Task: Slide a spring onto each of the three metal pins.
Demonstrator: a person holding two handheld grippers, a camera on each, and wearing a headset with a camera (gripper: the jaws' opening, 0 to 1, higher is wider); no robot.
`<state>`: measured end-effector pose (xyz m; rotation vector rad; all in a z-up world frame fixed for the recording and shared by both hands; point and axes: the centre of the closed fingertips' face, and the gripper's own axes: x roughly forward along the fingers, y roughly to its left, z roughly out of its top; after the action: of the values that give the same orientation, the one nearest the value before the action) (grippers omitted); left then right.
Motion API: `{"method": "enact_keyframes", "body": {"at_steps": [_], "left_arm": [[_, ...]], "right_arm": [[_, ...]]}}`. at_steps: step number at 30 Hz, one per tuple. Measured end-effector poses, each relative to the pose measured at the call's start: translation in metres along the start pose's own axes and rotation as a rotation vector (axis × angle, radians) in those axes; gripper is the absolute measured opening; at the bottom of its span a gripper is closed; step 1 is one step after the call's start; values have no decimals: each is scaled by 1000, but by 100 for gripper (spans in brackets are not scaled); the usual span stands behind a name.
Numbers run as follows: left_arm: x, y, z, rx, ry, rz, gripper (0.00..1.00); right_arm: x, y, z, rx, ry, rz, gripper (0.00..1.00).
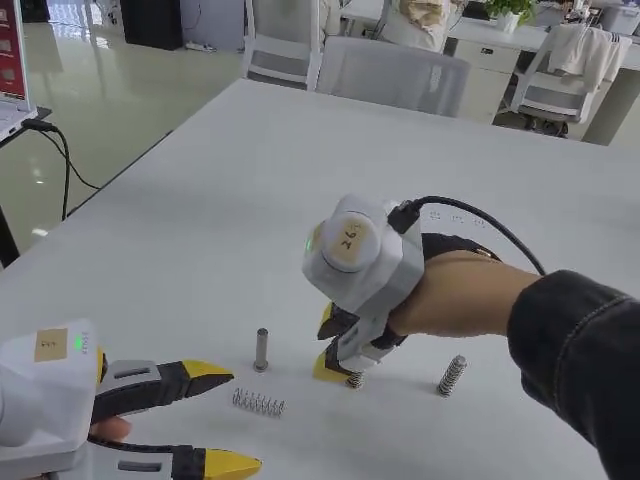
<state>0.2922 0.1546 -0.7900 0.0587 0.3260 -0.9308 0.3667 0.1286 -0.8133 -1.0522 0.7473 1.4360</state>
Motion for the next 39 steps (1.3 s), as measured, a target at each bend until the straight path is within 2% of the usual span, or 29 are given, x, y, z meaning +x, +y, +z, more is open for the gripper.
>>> {"method": "enact_keyframes", "body": {"at_steps": [16,20,25,34,39], "left_arm": [[-2,1,-1,-2,-1,5,47],[-2,2,-2,-4,1,7,47],[-1,1,-3,-5,5,3,47],[-2,0,-4,-8,7,3,47],[-2,-1,-4,-9,8,3,47]], "right_arm": [[22,25,13,21,-26,76,19],[28,28,13,36,-22,79,17],[34,30,14,93,-40,83,15],[48,35,9,118,-22,89,13],[54,37,12,133,-23,82,13]]}}
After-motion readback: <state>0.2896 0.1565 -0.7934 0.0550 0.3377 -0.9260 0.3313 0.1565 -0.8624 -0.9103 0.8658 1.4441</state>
